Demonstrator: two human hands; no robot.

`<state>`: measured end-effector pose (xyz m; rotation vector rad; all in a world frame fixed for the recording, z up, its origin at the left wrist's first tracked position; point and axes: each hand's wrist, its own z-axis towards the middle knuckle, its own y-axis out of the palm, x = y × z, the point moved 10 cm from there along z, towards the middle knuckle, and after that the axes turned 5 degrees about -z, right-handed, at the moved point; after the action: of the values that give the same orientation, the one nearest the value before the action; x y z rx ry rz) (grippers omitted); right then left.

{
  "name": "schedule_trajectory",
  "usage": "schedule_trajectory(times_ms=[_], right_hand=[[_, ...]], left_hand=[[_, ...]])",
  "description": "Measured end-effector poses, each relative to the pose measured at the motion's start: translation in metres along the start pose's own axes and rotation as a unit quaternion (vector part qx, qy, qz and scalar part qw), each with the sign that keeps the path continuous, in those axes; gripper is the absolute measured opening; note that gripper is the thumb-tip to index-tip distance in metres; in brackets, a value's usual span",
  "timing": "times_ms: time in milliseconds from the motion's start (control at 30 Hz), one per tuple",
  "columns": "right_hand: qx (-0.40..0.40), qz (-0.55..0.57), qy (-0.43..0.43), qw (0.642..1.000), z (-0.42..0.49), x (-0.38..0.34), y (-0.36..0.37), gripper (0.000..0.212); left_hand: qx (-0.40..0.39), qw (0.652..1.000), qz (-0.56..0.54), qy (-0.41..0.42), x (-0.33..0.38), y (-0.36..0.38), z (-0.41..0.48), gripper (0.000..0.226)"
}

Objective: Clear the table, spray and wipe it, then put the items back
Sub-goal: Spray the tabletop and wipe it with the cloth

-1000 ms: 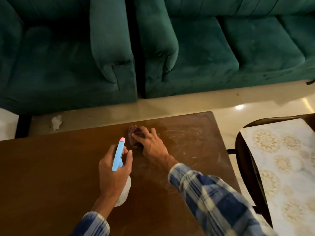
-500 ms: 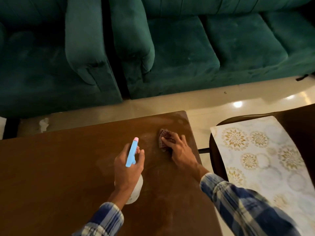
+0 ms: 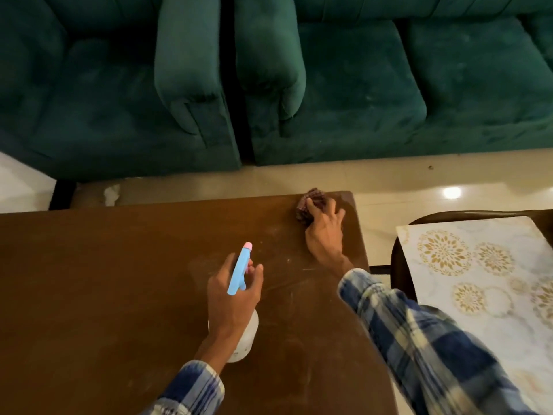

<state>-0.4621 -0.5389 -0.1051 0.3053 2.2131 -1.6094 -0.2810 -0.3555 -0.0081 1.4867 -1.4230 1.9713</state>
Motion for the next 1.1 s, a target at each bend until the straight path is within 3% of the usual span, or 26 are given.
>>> schedule_trajectory(times_ms=[67, 133, 200, 333, 433, 533, 600, 733, 867, 933, 1033, 1100], right_hand=[[-0.050, -0.049, -0.126, 0.990, -0.008, -0.048, 0.026, 0.063], [-0.070, -0.083, -0.201, 0.974, -0.007, -0.069, 0.038, 0.064], [-0.039, -0.070, -0.167, 0.983, 0.013, -0.059, 0.022, 0.064], [0.032, -0.031, 0.007, 0.999, 0.038, 0.019, -0.013, 0.063], [0.062, -0.037, -0.005, 0.997, 0.016, 0.038, -0.022, 0.064], [0.081, -0.030, 0.046, 0.995, -0.020, 0.049, -0.018, 0.065], [0.051, -0.039, 0.050, 0.997, -0.047, 0.028, 0.002, 0.067], [-0.020, -0.087, -0.097, 0.991, -0.092, -0.057, 0.057, 0.070], [0.018, -0.035, 0.017, 0.999, -0.093, -0.094, 0.075, 0.066], [-0.045, -0.069, -0.080, 0.993, -0.116, -0.150, 0.104, 0.068], [-0.161, -0.138, -0.301, 0.930, -0.187, -0.218, 0.166, 0.071], [-0.153, -0.150, -0.335, 0.918, -0.202, -0.215, 0.172, 0.072]], left_hand=[[0.005, 1.000, -0.010, 0.010, 0.000, -0.007, 0.001, 0.020], [0.010, 1.000, -0.005, 0.012, -0.003, -0.015, 0.004, 0.022], [0.018, 1.000, -0.003, 0.012, -0.011, -0.028, 0.007, 0.023], [0.040, 0.999, -0.009, 0.009, -0.025, -0.058, 0.013, 0.025], [0.055, 0.998, -0.020, -0.010, -0.029, -0.074, 0.011, 0.024], [0.053, 0.998, -0.036, 0.006, -0.029, -0.084, 0.005, 0.020], [0.055, 0.998, -0.038, 0.006, -0.035, -0.093, 0.001, 0.020], [0.047, 0.998, -0.040, -0.002, -0.053, -0.110, -0.011, 0.021], [0.056, 0.998, -0.019, 0.013, -0.068, -0.150, -0.023, 0.024], [0.060, 0.998, -0.010, 0.021, -0.078, -0.169, -0.030, 0.025], [0.056, 0.998, 0.012, 0.016, -0.094, -0.188, -0.040, 0.025], [0.053, 0.998, 0.007, 0.018, -0.101, -0.196, -0.047, 0.027]])
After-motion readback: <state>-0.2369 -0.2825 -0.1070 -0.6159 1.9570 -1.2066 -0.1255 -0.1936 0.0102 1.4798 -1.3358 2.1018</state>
